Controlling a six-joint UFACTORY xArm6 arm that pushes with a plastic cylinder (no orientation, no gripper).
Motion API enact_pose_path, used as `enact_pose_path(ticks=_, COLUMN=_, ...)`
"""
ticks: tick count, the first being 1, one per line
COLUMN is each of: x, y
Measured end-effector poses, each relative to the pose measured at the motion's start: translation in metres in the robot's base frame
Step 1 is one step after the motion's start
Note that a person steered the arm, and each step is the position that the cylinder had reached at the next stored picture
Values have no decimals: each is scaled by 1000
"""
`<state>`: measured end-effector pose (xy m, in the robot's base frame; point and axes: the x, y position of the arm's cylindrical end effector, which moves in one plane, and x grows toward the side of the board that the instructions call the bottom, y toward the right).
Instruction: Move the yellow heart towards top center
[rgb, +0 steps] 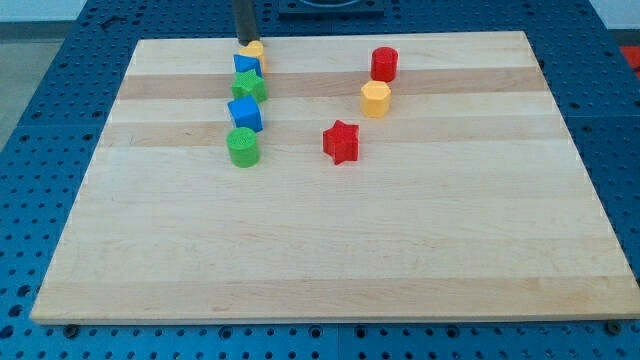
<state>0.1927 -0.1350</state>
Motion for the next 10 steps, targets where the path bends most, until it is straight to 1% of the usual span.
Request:
enact_pose_path(ticks=1, x=0, y=-16)
enact_pose_path(ticks=2, x=18, y=-36)
enact_pose_path(ticks=3, x=37, y=-41)
enact_pose_path(ticks=4, x=37, y=-41)
enact_pose_path(ticks=5, x=43, y=-17)
enact_pose_path(ticks=8, x=44, y=123)
enact_pose_path(ticks=9, x=44, y=153)
enact_pose_path(ticks=10, x=44, y=153)
